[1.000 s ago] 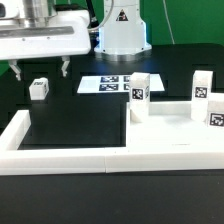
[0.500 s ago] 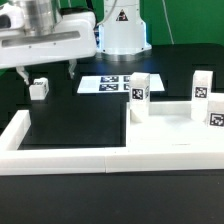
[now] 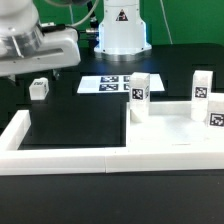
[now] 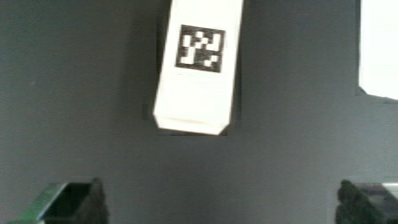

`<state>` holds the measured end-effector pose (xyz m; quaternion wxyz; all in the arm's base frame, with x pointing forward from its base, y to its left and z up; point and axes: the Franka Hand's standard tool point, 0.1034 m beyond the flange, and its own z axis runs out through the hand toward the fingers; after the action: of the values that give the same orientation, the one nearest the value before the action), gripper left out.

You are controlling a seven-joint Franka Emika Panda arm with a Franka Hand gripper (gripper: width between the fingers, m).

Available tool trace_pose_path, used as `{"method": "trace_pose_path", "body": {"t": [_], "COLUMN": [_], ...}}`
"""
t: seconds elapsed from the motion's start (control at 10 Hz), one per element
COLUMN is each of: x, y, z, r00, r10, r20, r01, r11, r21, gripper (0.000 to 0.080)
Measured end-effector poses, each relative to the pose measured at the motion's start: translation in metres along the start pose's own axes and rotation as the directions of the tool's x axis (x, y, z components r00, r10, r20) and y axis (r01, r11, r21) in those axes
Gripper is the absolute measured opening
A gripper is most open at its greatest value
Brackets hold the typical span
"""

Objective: Assemble square table

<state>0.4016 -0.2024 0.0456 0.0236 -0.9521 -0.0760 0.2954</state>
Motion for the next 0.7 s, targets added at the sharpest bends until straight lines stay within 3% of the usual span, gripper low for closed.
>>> {"method": "trace_pose_path", "body": {"t": [0.2, 0.3, 0.4, 0.7], "x": [-0.003, -0.011, -0.009, -0.008], "y": [-0.001, 0.011, 0.018, 0.017], "z": [0.007, 0.023, 0.030, 0.029], "r00": [0.991, 0.974, 0.970, 0.970], "r10": [-0.006, 0.006, 0.017, 0.015], "r20": [0.137, 0.226, 0.242, 0.241], "r01": [0.003, -0.012, -0.023, -0.020], "r11": [1.000, 1.000, 1.000, 1.000], "r21": [0.022, 0.025, 0.020, 0.020], "gripper": [0.0649, 0.0649, 0.0649, 0.0649]}}
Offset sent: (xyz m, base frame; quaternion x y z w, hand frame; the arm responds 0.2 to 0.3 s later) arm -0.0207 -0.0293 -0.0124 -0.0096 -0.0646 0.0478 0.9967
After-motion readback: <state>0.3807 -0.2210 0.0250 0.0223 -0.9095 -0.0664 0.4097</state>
